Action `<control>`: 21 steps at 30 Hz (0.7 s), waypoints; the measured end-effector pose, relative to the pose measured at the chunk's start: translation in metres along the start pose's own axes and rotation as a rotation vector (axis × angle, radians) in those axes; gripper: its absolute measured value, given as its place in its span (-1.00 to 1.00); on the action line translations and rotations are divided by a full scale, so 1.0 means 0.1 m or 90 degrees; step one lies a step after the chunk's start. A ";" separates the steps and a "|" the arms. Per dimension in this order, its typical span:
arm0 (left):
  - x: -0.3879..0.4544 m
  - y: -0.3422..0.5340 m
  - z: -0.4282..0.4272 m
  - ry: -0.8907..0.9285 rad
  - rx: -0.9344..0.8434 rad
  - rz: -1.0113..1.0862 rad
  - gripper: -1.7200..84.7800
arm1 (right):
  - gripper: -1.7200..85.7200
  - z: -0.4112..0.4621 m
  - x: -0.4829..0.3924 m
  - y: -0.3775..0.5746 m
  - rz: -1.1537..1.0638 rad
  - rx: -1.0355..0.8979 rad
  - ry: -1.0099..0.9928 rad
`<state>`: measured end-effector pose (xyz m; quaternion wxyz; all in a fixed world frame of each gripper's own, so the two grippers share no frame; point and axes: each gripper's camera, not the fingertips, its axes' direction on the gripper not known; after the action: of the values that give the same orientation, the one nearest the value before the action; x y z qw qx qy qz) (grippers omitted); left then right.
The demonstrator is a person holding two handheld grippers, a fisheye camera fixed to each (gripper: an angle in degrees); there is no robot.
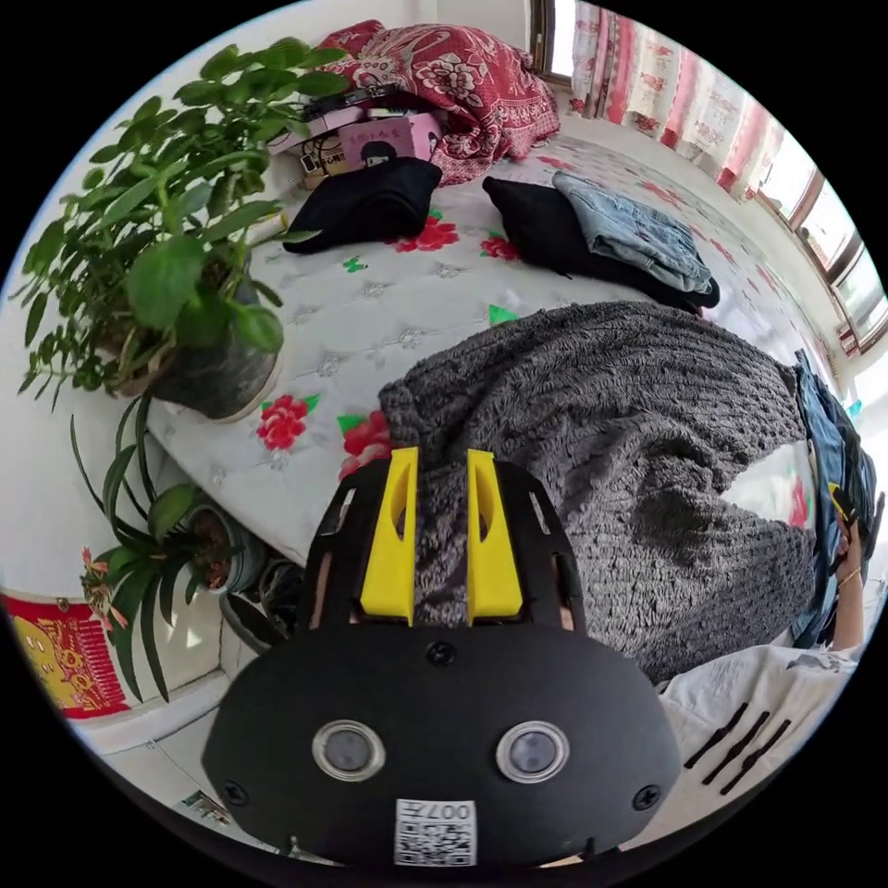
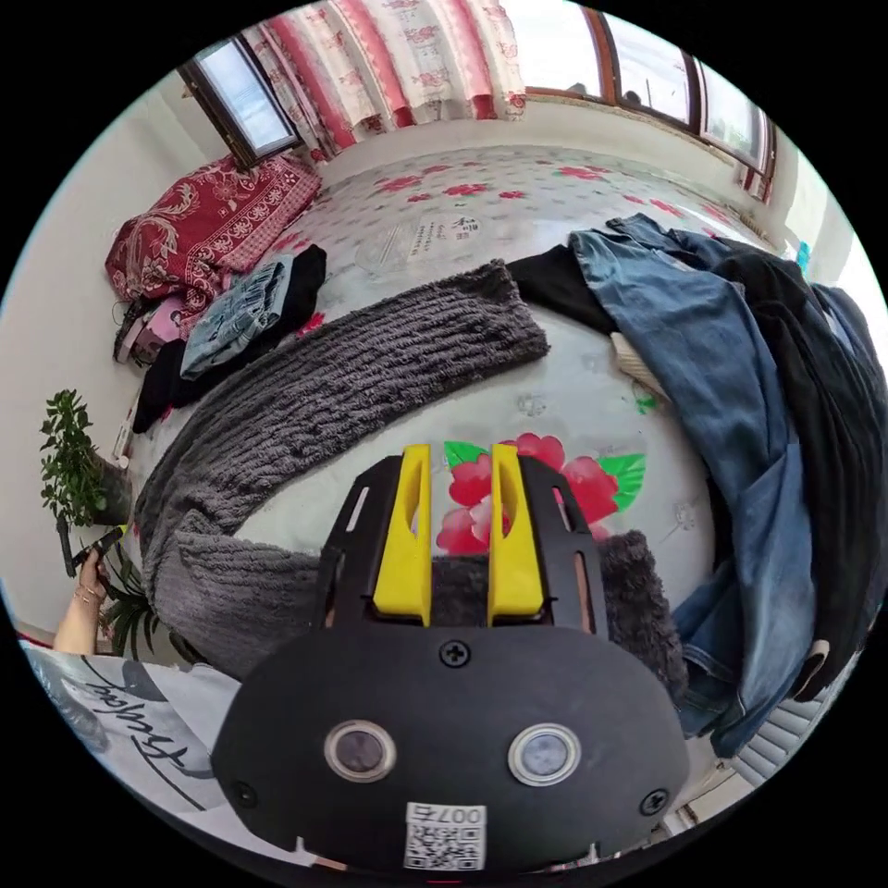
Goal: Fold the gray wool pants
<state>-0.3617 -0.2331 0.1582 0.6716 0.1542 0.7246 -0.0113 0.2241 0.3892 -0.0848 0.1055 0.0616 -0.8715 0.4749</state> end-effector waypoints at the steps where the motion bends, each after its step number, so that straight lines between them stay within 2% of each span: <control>1: 0.08 -0.24 0.13 -0.004 -0.005 0.012 -0.77 | -0.82 0.08 -0.21 -0.24 -0.021 0.002 -0.005; 6: 0.29 -1.02 0.63 -0.037 -0.038 0.046 -0.80 | -0.80 0.48 -0.88 -1.22 -0.079 0.004 0.004; 9: 0.37 -1.29 1.00 -0.066 -0.095 0.087 -0.79 | -0.79 0.92 -1.15 -1.81 -0.112 -0.025 0.038; 11: 0.47 -1.35 1.30 -0.079 -0.160 0.165 -0.88 | -0.79 1.32 -1.30 -2.22 -0.128 -0.063 0.073; 14: 0.62 -1.28 1.31 -0.101 -0.127 0.274 -0.96 | -0.80 1.77 -1.43 -2.62 -0.137 -0.084 0.117; 16: 0.64 -1.26 1.30 -0.116 -0.132 0.298 -0.97 | -0.82 2.06 -1.45 -2.78 -0.131 -0.120 0.126; 18: 0.59 -1.24 1.29 -0.113 -0.129 0.287 -0.98 | -0.87 2.33 -1.42 -2.85 -0.121 -0.179 0.127; 19: 0.53 -1.24 1.27 -0.103 -0.125 0.273 -0.98 | -0.90 2.22 -1.40 -2.86 -0.116 -0.118 0.108; 21: 0.39 -1.24 1.24 -0.070 -0.125 0.236 -0.98 | -0.93 2.20 -1.34 -2.89 -0.103 -0.150 0.093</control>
<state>-0.2727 -0.3709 0.0839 0.7123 0.2183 0.6438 0.1747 0.3870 0.0490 0.0022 0.2131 0.0838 -0.9033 0.3628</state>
